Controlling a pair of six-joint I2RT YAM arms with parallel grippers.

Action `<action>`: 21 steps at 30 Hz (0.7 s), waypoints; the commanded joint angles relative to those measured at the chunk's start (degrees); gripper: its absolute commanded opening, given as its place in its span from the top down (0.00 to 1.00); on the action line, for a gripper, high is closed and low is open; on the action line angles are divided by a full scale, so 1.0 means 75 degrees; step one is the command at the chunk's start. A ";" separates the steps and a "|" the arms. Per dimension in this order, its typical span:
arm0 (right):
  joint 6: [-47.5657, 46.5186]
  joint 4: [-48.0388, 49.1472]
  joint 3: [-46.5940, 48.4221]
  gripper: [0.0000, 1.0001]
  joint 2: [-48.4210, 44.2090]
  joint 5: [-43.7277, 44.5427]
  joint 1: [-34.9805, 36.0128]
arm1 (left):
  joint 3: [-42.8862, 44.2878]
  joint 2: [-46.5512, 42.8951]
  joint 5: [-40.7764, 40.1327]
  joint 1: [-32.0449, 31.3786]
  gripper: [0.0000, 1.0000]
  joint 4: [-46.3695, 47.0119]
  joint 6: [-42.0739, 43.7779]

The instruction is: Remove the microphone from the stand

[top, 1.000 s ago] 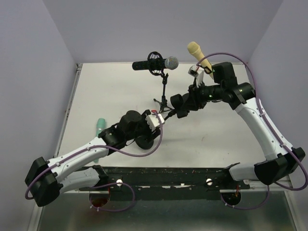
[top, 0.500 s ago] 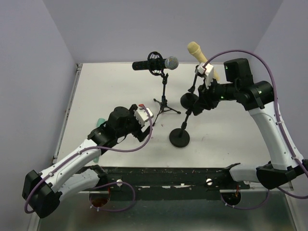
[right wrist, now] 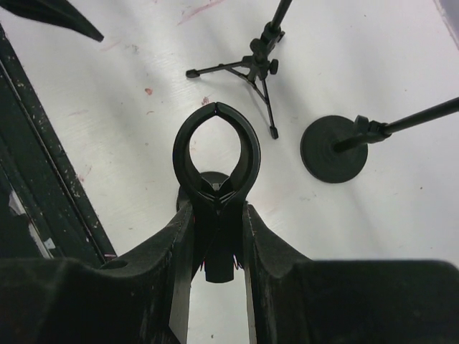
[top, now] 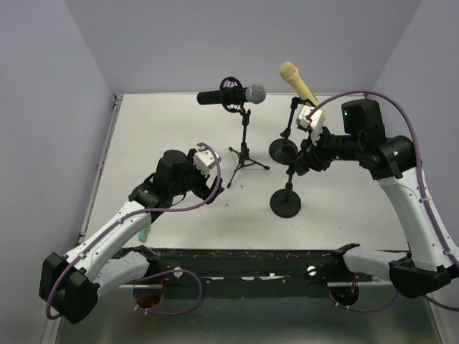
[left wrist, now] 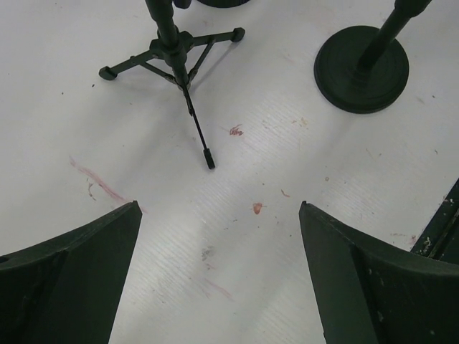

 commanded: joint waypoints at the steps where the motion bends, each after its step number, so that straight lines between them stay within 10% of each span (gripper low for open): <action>1: -0.0582 -0.0785 -0.1176 0.99 -0.0142 0.0337 0.0021 | 0.0431 0.0061 0.0990 0.0145 0.01 -0.0086 -0.0180; 15: -0.0572 0.0105 -0.3241 0.97 -0.0634 0.0338 0.0021 | 0.1661 0.0342 0.3075 0.0087 0.01 -0.1070 0.0887; 21: 0.0471 0.0293 -0.1932 0.36 -0.0669 0.0326 0.0020 | 0.2563 0.0787 0.3793 -0.0649 0.01 -0.1165 0.1565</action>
